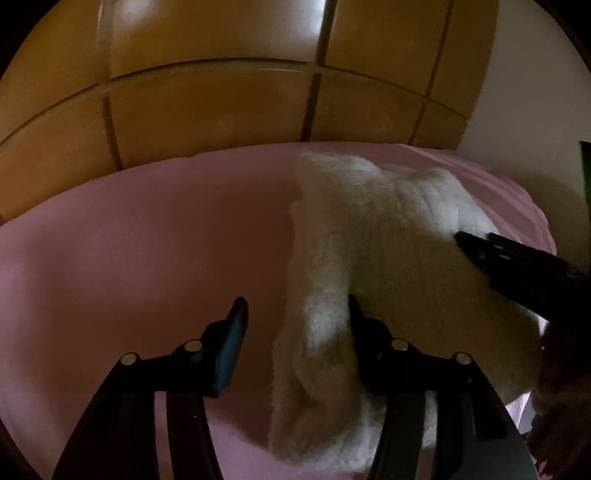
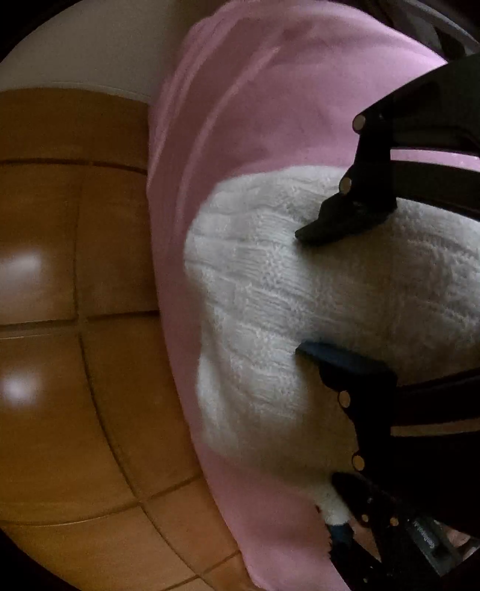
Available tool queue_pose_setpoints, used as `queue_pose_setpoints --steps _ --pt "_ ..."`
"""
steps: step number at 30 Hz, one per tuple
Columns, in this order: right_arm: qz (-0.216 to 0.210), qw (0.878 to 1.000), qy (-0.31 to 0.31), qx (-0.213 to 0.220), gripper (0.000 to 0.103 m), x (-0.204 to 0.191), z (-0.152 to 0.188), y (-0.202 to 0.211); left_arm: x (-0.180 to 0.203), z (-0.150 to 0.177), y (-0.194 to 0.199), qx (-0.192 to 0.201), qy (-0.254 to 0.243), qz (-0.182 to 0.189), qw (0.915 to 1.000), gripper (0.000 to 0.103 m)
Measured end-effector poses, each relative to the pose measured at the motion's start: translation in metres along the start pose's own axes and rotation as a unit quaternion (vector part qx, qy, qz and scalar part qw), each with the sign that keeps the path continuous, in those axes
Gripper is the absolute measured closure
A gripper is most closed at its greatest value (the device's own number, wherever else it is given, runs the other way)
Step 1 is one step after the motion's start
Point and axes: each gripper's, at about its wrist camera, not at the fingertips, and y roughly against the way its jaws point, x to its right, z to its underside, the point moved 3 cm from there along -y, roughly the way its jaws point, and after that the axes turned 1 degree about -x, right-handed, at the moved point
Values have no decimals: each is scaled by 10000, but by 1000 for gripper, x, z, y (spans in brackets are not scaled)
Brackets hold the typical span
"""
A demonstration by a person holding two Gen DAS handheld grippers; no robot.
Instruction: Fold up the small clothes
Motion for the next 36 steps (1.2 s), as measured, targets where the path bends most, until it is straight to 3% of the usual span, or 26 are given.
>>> queue_pose_setpoints --steps 5,9,12,23,25,36 --pt "-2 9994 -233 239 26 -5 6 25 -3 3 16 224 21 -130 9997 32" --pt "82 9981 -503 340 25 -13 21 43 -5 8 34 384 13 -125 9992 31" --pt "182 9973 -586 415 21 -23 35 63 -9 9 44 497 31 -181 9986 23" --pt "640 9945 -554 621 3 -56 78 106 -23 39 83 717 290 -447 9960 23" --pt "689 9945 -536 579 3 -59 85 108 -28 45 91 786 405 -551 9946 16" --pt "1005 9906 -662 646 2 -62 102 125 -37 70 120 964 471 -798 9910 11"
